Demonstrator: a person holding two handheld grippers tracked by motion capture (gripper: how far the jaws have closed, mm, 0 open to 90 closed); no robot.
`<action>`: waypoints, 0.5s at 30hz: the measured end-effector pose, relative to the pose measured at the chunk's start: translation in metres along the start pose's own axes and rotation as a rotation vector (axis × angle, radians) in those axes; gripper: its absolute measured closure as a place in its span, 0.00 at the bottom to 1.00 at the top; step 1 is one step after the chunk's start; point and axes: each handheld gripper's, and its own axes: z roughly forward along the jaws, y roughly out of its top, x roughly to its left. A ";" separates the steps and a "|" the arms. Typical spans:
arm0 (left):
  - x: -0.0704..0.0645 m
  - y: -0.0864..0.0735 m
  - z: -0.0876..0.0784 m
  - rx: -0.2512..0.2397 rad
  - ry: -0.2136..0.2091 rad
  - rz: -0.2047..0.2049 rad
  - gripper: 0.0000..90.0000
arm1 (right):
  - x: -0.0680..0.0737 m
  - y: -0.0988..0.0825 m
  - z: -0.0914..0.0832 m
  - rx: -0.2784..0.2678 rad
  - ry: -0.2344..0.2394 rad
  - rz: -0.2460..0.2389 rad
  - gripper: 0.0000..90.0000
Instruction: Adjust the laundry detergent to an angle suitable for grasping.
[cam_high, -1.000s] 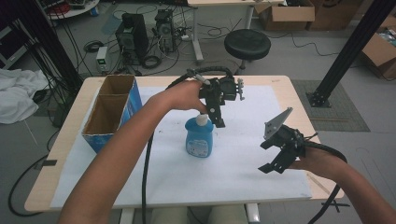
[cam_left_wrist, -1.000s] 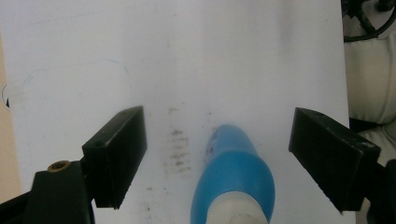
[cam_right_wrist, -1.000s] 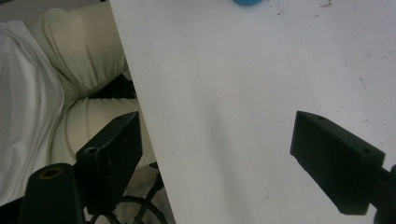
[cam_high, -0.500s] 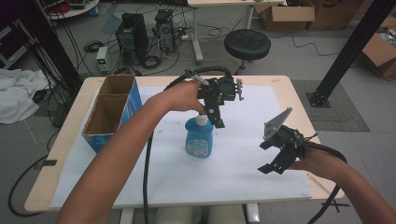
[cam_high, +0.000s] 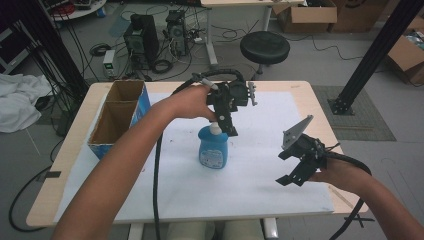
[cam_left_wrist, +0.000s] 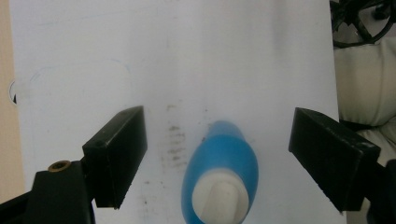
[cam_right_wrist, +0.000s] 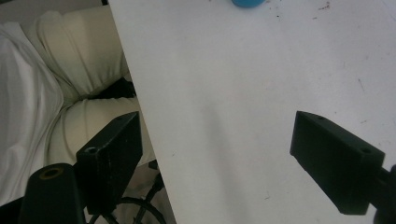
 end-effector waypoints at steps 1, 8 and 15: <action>0.000 0.000 0.000 0.000 0.000 0.000 0.22 | 0.000 0.000 0.000 0.002 0.000 0.000 0.19; -0.006 -0.011 -0.011 -0.001 0.005 -0.007 0.22 | -0.001 0.001 0.000 0.004 0.000 -0.001 0.19; -0.008 -0.022 -0.018 -0.013 0.014 -0.017 0.22 | -0.001 0.002 0.000 0.002 -0.001 -0.001 0.19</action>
